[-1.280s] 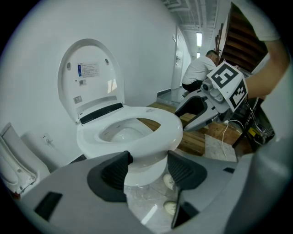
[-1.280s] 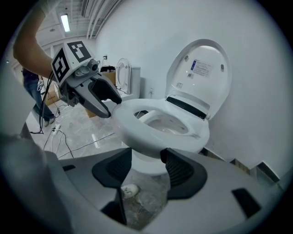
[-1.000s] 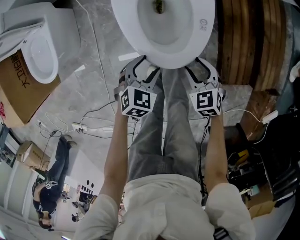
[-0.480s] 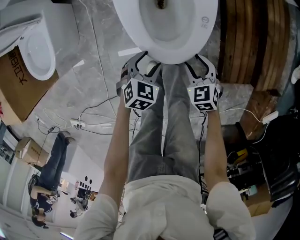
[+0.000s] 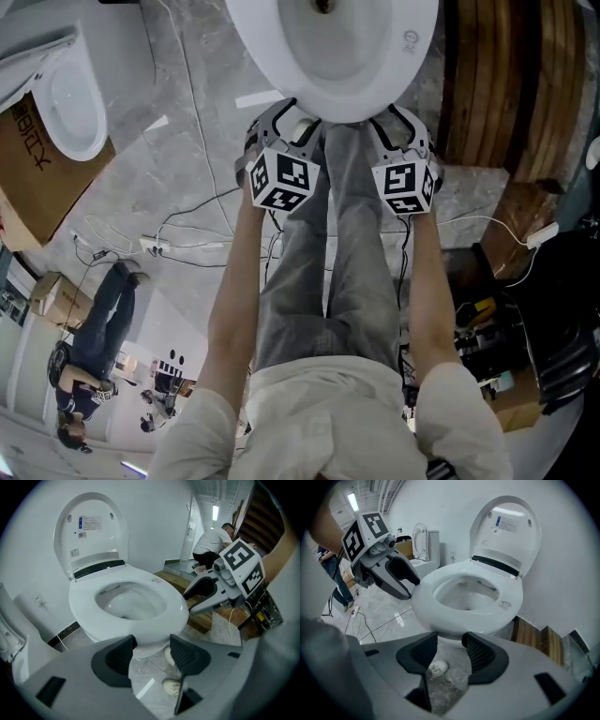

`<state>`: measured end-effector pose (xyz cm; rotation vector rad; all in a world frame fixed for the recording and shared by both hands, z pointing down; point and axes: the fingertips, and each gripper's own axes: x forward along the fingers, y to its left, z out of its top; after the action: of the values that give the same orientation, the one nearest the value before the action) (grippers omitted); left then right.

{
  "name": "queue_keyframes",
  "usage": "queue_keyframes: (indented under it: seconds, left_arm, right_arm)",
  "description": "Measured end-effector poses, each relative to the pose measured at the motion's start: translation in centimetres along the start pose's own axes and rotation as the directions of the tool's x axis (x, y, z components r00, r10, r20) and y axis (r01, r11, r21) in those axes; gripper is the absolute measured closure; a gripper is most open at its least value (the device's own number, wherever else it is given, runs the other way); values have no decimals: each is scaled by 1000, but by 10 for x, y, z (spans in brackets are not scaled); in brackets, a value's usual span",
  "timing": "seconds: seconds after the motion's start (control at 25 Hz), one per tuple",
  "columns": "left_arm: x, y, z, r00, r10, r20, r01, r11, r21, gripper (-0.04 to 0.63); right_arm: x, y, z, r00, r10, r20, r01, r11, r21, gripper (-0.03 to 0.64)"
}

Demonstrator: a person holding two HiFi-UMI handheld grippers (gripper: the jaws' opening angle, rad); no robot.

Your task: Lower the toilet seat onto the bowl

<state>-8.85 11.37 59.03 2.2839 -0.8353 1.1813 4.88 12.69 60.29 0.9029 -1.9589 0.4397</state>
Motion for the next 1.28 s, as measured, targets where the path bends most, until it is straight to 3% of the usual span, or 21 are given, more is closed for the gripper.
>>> queue_keyframes:
  seconds: [1.28]
  left_arm:
    - [46,5,-24,999,-25,-26,23,997,-73,387]
  right_arm:
    - [47,0,-28,998,0,-66,2,1000,25,442]
